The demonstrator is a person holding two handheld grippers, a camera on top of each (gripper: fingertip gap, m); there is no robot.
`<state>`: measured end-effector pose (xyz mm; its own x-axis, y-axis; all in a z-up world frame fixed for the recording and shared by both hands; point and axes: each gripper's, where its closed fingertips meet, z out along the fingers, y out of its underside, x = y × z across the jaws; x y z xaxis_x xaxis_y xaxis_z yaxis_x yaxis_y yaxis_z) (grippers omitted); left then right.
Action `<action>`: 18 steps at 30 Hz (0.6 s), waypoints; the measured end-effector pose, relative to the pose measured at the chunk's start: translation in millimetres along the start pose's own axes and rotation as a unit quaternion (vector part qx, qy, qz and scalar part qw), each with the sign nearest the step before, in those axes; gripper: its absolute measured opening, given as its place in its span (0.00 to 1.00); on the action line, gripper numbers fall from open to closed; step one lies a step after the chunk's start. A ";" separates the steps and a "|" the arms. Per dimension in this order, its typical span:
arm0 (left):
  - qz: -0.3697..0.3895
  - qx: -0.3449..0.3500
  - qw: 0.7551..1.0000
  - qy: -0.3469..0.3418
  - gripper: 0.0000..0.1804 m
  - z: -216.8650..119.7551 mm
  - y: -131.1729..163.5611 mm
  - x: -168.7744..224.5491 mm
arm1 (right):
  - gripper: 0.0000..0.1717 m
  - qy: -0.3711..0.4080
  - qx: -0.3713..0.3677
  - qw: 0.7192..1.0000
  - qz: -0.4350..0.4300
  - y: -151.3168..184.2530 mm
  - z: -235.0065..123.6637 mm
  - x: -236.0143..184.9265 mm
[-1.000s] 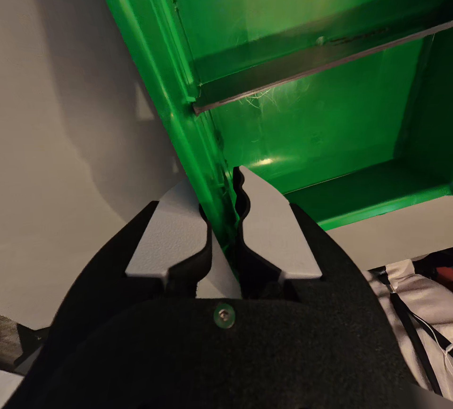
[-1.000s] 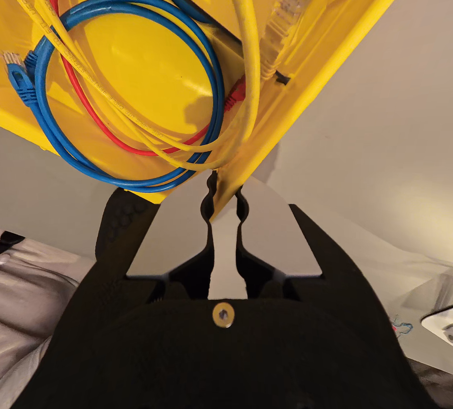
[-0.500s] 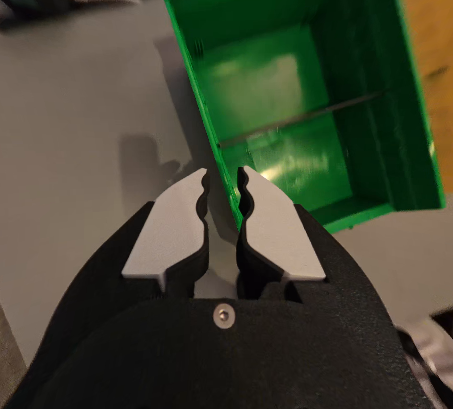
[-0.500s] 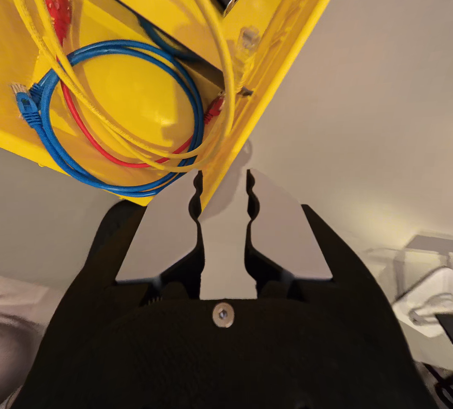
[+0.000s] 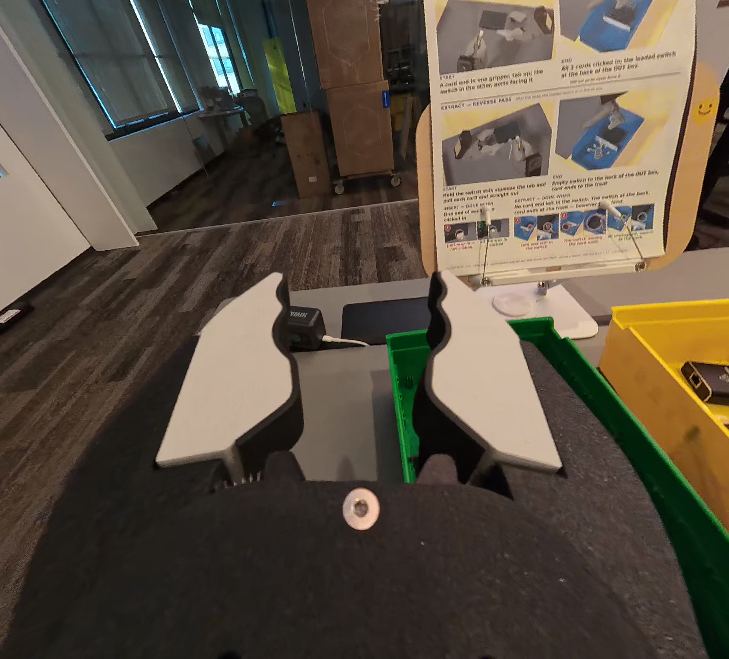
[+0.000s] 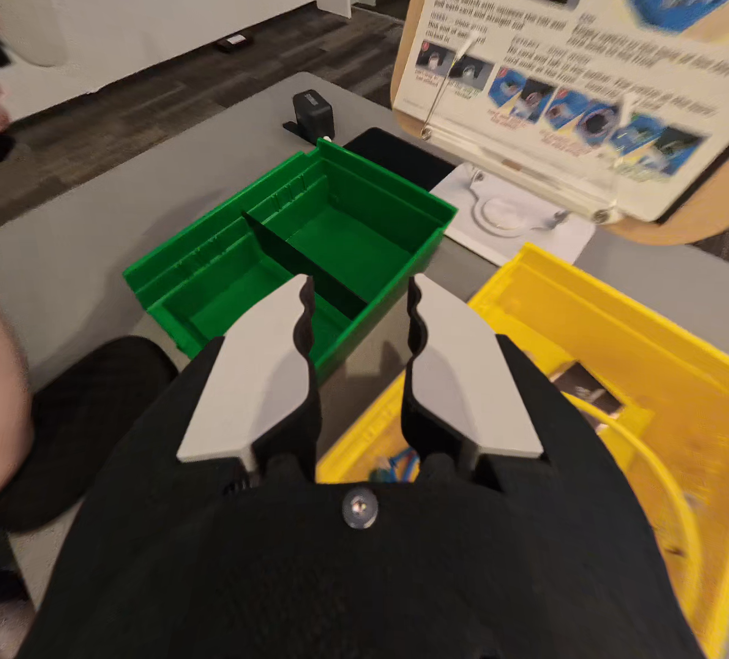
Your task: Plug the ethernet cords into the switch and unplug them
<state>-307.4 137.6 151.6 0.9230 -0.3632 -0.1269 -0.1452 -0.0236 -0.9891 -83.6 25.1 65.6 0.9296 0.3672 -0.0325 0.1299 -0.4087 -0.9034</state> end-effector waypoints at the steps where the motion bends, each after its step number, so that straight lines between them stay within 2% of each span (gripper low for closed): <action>1: -0.003 0.011 1.000 -0.003 0.37 -0.1 -3.2 0.4 | 0.26 0.012 -0.019 1.000 0.010 8.2 19.8 -3.4; 3: -0.002 0.035 0.999 -0.015 0.36 -1.2 -9.7 0.2 | 0.27 0.065 -0.074 0.995 -0.021 28.4 53.3 -2.7; 6: -0.007 0.072 0.997 -0.033 0.36 -6.4 -19.8 -2.2 | 0.28 0.139 -0.103 0.984 -0.047 41.9 83.4 4.8; 9: -0.015 0.098 0.994 -0.036 0.35 -12.9 -27.6 -2.8 | 0.32 0.205 -0.110 0.971 -0.058 46.0 94.6 14.2; 15: -0.024 0.105 0.994 -0.025 0.35 -15.4 -30.0 -1.7 | 0.34 0.235 -0.167 0.957 -0.022 74.6 108.4 18.9; 18: -0.024 0.104 0.994 -0.019 0.34 -16.3 -30.0 -0.7 | 0.34 0.262 -0.141 0.955 -0.011 73.3 109.9 23.7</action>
<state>-309.5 123.5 182.6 0.9407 -0.3303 -0.0773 -0.0272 0.1537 -0.9877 -90.0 95.6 -48.4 0.9608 -0.0593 0.2708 0.1712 -0.6415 -0.7478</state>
